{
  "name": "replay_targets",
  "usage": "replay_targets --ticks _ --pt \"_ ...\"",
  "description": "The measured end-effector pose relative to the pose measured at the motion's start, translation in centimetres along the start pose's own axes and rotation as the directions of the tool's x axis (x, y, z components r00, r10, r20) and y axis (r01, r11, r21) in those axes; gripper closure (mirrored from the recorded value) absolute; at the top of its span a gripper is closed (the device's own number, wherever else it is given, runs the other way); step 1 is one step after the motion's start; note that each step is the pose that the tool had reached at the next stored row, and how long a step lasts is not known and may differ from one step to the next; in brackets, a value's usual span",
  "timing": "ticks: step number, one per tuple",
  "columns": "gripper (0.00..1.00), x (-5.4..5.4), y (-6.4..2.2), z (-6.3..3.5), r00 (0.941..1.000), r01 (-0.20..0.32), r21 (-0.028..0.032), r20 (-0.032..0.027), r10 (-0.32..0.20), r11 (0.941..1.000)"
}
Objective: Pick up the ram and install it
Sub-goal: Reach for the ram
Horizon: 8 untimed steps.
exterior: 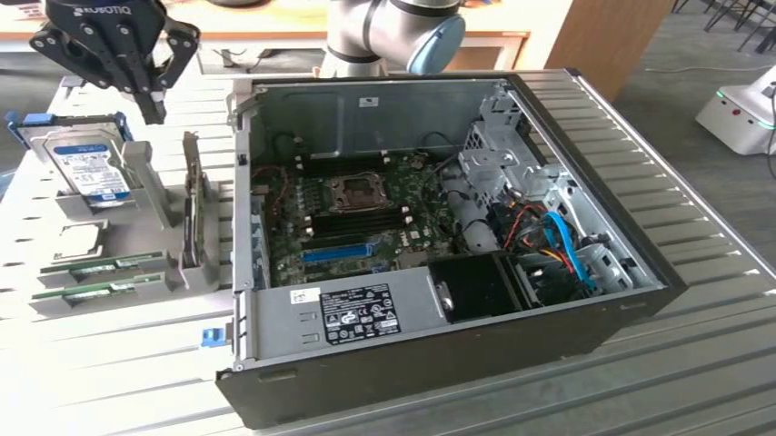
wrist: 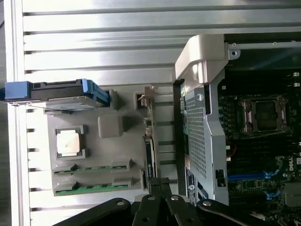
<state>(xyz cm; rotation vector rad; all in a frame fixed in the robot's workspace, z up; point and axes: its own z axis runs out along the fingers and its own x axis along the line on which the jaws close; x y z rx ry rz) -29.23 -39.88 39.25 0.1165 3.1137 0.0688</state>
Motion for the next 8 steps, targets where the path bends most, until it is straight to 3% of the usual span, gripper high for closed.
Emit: replay_targets --ticks 8 --pt "0.89 1.9 -0.15 -0.02 1.0 0.0 0.0 0.0001 0.0 1.0"
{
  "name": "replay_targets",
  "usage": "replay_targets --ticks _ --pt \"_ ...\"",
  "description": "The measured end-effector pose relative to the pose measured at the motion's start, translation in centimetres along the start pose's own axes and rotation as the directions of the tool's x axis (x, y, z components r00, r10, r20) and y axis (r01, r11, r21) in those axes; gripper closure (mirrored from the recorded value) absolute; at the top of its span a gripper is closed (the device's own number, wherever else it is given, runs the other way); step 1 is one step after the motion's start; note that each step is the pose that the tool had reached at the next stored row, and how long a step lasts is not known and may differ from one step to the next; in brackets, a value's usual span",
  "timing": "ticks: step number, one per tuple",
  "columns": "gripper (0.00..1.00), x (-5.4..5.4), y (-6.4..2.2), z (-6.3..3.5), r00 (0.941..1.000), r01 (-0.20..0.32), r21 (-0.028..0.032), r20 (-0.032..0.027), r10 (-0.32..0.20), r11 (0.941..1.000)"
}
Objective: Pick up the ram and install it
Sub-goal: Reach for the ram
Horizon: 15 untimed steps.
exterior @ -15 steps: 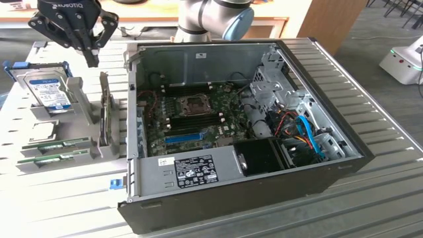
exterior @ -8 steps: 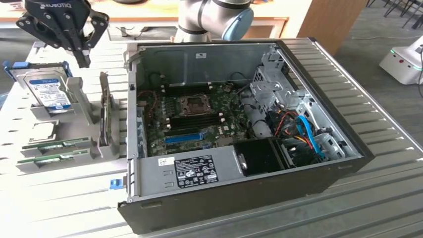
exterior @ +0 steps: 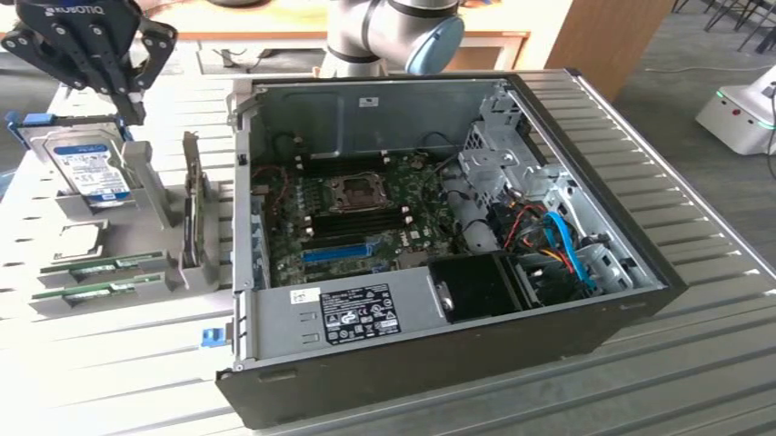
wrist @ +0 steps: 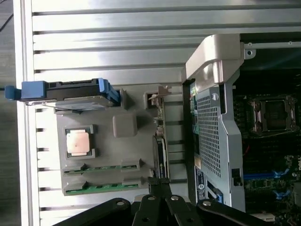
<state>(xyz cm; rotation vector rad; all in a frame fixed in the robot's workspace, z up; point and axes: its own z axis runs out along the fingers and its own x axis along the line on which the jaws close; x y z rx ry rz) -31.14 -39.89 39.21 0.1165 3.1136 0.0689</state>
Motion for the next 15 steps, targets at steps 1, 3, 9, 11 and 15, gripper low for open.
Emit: replay_targets --ticks 1,3,9,11,15 --pt "0.89 0.2 -0.02 0.0 1.0 0.0 0.0 -0.0001 0.0 1.0" --pt "0.89 0.7 -0.05 -0.01 1.0 0.0 0.0 0.0 0.0 1.0" --pt "0.89 1.9 -0.14 -0.02 1.0 0.0 0.0 0.0 0.0 1.0" --pt "0.89 2.3 -0.17 -0.03 1.0 0.0 0.0 -0.0001 0.0 1.0" --pt "0.89 3.1 -0.23 -0.03 1.0 0.0 0.0 0.0 0.0 1.0"
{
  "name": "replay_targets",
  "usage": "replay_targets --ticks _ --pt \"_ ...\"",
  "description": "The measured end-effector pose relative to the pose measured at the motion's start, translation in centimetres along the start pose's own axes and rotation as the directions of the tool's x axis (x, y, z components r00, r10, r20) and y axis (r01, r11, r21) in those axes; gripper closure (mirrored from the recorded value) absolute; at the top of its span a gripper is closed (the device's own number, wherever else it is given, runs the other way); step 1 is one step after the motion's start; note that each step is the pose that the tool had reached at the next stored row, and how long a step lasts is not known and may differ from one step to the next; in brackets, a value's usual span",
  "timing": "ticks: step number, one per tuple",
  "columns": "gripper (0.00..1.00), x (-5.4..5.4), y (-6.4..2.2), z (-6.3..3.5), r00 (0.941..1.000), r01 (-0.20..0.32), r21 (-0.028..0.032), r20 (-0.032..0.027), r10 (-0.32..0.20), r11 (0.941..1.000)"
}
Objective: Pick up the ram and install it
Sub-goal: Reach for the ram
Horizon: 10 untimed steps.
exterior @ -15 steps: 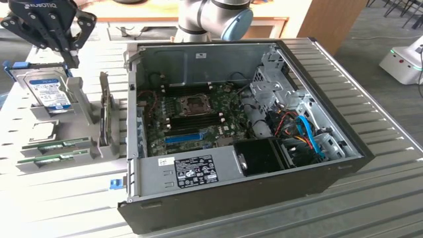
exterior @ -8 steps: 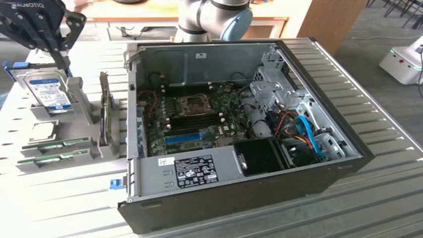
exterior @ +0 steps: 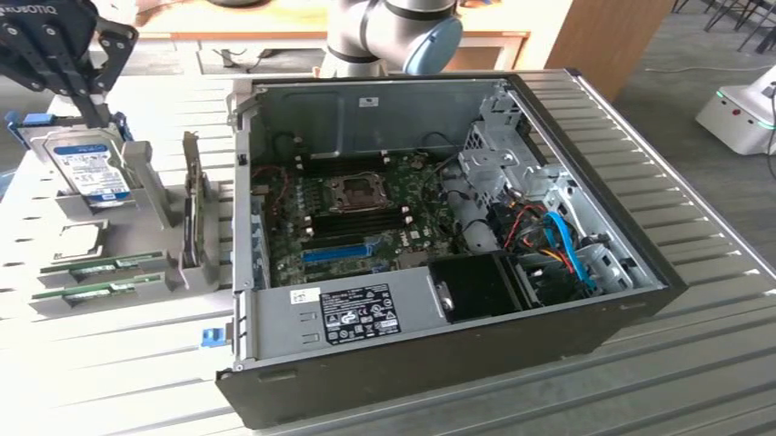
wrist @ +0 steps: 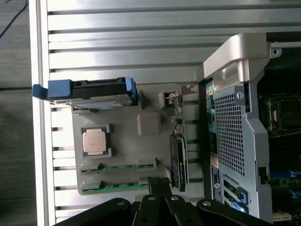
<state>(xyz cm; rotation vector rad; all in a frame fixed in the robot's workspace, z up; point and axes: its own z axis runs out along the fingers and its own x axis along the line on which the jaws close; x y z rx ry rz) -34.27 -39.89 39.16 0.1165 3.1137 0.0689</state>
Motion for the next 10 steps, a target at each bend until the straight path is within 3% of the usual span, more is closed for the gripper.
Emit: replay_targets --ticks 10 --pt "0.89 2.1 -0.15 -0.02 1.0 0.0 0.0001 0.0 0.0 1.0"
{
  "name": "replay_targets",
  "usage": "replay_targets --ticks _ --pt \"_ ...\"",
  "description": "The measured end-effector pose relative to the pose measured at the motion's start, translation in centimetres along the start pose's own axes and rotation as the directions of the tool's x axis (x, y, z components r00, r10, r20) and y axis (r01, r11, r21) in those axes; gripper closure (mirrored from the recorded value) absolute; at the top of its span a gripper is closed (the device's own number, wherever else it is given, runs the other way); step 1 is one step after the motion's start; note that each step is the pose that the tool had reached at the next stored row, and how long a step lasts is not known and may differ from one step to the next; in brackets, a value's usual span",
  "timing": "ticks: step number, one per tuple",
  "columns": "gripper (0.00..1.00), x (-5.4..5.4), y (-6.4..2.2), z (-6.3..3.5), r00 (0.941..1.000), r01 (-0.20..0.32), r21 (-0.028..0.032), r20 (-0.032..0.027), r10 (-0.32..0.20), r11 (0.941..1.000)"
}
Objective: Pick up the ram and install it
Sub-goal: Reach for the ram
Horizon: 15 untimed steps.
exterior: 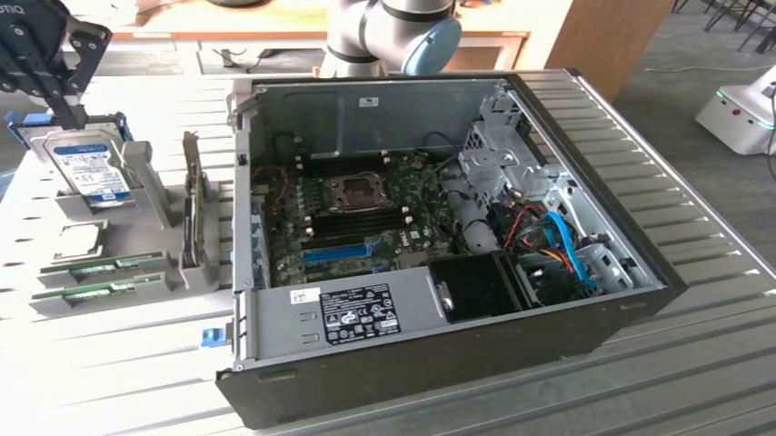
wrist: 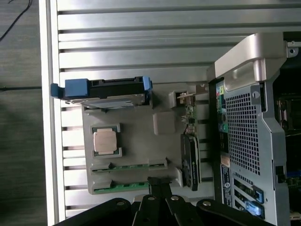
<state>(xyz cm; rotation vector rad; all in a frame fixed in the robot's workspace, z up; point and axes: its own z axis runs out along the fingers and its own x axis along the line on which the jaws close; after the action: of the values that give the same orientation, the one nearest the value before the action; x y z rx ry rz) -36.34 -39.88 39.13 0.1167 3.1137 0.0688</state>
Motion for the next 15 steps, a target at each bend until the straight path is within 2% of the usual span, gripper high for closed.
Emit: replay_targets --ticks 15 --pt "0.89 3.0 -0.22 -0.04 1.0 0.0 0.0 0.0 0.0 1.0"
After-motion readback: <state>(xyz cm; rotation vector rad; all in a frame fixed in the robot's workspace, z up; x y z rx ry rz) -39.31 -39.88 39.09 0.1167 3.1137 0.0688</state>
